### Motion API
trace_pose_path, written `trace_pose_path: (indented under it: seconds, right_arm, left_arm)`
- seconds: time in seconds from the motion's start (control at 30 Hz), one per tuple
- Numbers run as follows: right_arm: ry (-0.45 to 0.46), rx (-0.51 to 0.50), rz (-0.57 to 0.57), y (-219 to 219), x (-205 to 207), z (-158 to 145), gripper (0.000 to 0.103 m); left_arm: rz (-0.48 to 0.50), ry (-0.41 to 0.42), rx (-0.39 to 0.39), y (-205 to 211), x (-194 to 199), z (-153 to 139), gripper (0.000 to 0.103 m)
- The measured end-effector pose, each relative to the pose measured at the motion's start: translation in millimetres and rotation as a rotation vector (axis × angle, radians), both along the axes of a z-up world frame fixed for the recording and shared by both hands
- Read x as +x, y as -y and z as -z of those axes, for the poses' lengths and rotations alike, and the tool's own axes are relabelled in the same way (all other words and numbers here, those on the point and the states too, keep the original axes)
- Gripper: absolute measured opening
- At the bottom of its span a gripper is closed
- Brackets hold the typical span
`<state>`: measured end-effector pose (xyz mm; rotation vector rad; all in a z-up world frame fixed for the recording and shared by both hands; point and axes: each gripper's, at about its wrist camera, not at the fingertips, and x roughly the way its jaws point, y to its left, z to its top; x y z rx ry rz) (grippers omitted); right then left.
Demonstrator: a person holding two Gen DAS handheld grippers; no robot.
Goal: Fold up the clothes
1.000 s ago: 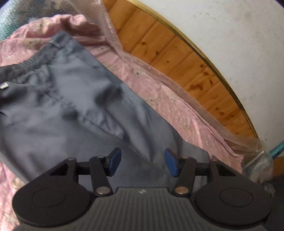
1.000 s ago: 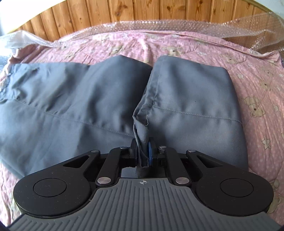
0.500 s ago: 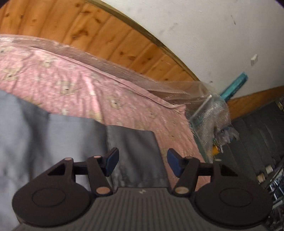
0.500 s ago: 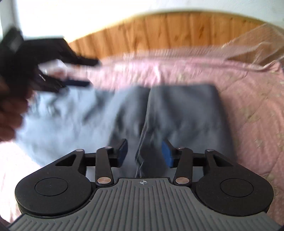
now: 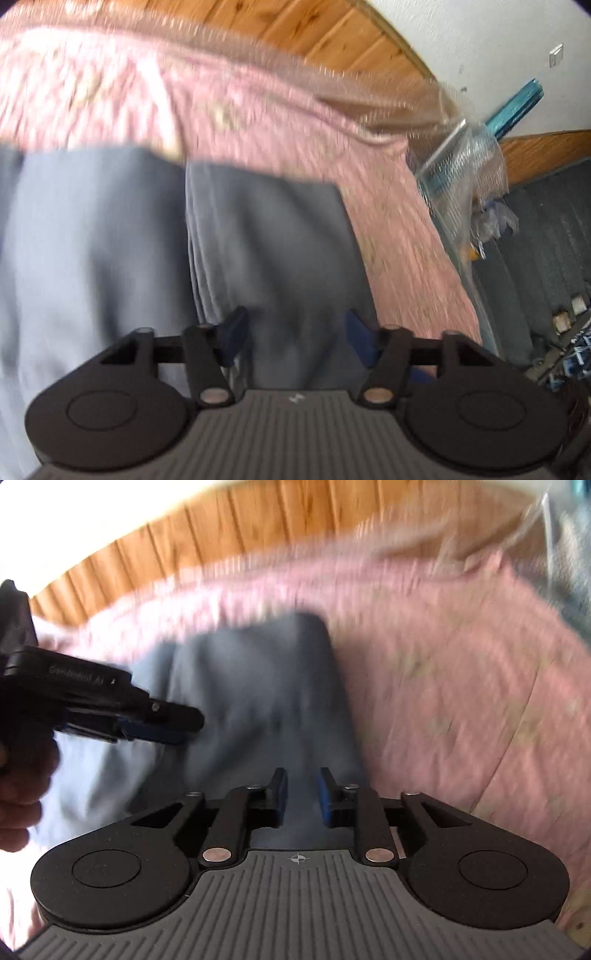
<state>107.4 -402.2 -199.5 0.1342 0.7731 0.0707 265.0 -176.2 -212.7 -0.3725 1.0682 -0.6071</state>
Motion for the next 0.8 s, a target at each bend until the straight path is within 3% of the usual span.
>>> trace_pose_path:
  seconds: [0.07,0.1,0.13,0.17,0.27,0.33,0.37,0.47,0.53,0.57,0.6,0.63,0.7,0.73,0.77,0.8]
  right_arm:
    - [-0.087,0.011,-0.010,-2,7,20,0.035]
    - [-0.086,-0.013,-0.034,-6,8,23,0.039]
    - [-0.075,-0.043,-0.062,-12,9,24,0.043]
    - [-0.065,-0.073,-0.090,-17,9,25,0.051]
    - [-0.073,-0.050,-0.105,-19,12,11,0.050]
    - [-0.101,-0.042,-0.090,-17,14,18,0.051]
    - [-0.117,-0.039,-0.082,-16,15,22,0.052]
    - [-0.095,-0.064,-0.076,-16,12,16,0.053]
    - [-0.062,-0.061,0.009,-8,9,7,0.073]
    - [-0.044,-0.058,0.054,-3,7,3,0.093]
    - [-0.075,-0.049,0.061,-1,8,7,0.090]
    - [-0.116,-0.039,0.059,2,10,13,0.080]
    - [-0.143,-0.038,0.040,2,9,15,0.037]
    - [-0.125,-0.069,0.031,-2,6,7,0.028]
    - [-0.091,-0.086,0.015,-5,1,-4,0.003]
    - [-0.049,-0.103,-0.004,-11,-5,-16,0.003]
  left_arm:
    - [-0.026,-0.008,0.047,0,20,8,0.060]
    - [-0.035,-0.013,0.058,-1,29,12,0.051]
    - [-0.037,-0.019,0.045,-5,33,15,0.049]
    - [-0.038,-0.028,0.033,-8,37,17,0.050]
    - [-0.032,-0.056,0.025,-18,34,16,0.051]
    - [-0.032,-0.055,0.035,-24,25,10,0.054]
    - [-0.035,-0.046,0.043,-26,20,6,0.060]
    - [-0.027,-0.033,0.019,-16,17,-10,0.064]
    - [-0.028,-0.038,0.003,-11,17,-20,0.069]
    - [-0.021,-0.044,-0.003,-4,19,-25,0.073]
    - [-0.013,-0.050,-0.008,2,21,-29,0.077]
    - [0.000,-0.057,-0.010,9,22,-34,0.078]
    - [0.059,-0.076,0.007,28,25,-43,0.082]
    - [0.092,-0.084,0.017,38,27,-46,0.082]
    - [0.124,-0.088,0.022,47,27,-49,0.082]
    - [0.152,-0.091,0.027,56,27,-52,0.082]
